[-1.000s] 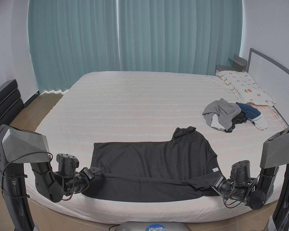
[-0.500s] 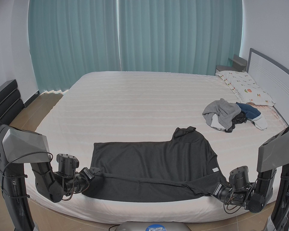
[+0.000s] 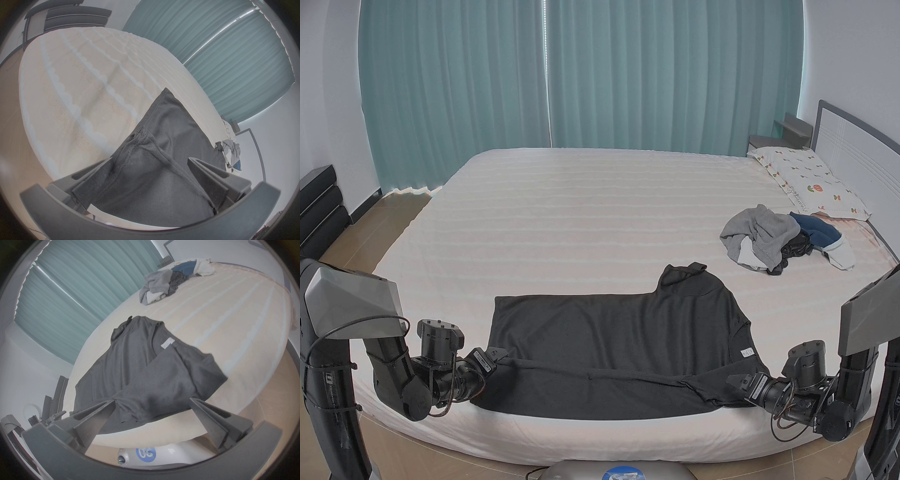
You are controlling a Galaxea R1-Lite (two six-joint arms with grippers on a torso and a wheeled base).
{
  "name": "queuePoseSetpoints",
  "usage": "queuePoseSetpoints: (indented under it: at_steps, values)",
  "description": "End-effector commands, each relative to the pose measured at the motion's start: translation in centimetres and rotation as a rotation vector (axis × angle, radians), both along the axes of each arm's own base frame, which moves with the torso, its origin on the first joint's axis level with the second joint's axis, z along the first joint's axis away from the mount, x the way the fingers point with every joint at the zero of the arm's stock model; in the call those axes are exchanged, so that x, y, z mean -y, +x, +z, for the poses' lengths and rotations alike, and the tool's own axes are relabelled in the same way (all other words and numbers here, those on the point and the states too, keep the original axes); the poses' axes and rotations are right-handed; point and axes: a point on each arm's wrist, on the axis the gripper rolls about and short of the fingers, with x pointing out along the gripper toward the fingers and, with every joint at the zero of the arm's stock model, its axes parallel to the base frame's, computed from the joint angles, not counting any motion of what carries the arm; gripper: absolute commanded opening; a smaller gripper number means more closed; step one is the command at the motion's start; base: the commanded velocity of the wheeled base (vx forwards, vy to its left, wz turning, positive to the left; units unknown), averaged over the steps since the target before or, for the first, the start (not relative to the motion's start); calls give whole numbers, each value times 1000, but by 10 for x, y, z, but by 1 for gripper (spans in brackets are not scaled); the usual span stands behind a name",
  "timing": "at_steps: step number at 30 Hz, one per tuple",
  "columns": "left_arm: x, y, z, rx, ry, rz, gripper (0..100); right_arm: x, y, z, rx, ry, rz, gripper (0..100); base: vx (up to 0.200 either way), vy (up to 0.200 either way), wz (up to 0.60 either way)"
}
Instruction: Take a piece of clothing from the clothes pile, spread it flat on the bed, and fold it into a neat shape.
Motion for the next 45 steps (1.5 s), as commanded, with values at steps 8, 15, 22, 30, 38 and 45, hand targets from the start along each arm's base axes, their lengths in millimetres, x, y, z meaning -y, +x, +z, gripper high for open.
queuePoseSetpoints:
  at_steps: [8,15,22,30,38,45]
  values:
    - [0,0,0,0,0,0,100,12,14,-5,11,-8,-41,100,0,0,0]
    - [0,2,1,7,-6,4,100,17,46,-14,53,3,10,100,0,0,0]
    - [0,2,1,7,-6,4,100,37,74,-21,68,-2,47,100,0,0,0]
    - [0,1,1,4,-5,3,100,48,83,-23,83,80,101,100,0,0,0]
    - [0,1,0,3,-4,3,100,47,89,-30,77,96,121,100,0,0,0]
    - [0,1,0,3,-4,3,100,48,92,-36,70,100,117,0,0,0,0]
